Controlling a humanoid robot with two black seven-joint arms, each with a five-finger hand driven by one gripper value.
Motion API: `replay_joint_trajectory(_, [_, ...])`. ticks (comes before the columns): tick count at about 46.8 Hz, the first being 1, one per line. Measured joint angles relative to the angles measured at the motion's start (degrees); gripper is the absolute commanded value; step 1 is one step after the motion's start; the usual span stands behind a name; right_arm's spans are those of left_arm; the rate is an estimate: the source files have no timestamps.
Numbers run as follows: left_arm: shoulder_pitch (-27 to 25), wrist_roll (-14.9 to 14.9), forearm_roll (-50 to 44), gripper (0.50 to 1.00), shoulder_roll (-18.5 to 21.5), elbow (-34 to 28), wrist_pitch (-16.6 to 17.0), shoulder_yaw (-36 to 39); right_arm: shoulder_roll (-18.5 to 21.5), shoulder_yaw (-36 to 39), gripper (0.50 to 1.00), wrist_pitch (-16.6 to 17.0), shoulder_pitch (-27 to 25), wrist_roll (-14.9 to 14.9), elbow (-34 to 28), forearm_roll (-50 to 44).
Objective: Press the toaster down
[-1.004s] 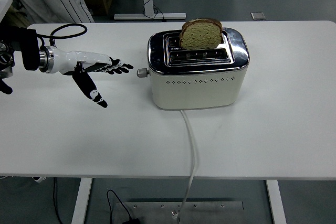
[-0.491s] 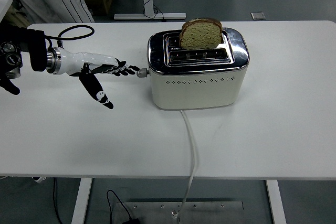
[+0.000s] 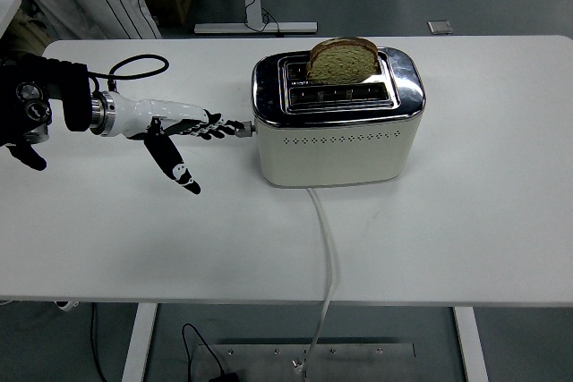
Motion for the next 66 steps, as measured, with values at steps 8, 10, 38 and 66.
replay_joint_trajectory(8, [0.9, 0.0, 0.0, 1.000, -1.0, 0.8, 0.8, 0.0, 0.0, 0.0, 0.998, 0.0, 0.0, 0.0, 0.0, 0.0])
replay_joint_trajectory(10, [1.1, 0.0, 0.0, 1.000, -1.0, 0.8, 1.0, 0.0, 0.0, 0.0, 0.998, 0.0, 0.0, 0.0, 0.0, 0.0])
replay_joint_trajectory(38, [3.3, 0.0, 0.0, 1.000, -3.0, 5.4, 2.0, 0.1, 0.0, -0.1, 0.998, 0.0, 0.0, 0.0, 0.0, 0.0])
replay_joint_trajectory(66, [6.1, -0.1, -0.2, 1.000, -4.4, 6.9, 2.9, 0.1, 0.0, -0.1, 0.998, 0.0, 0.0, 0.0, 0.0, 0.0])
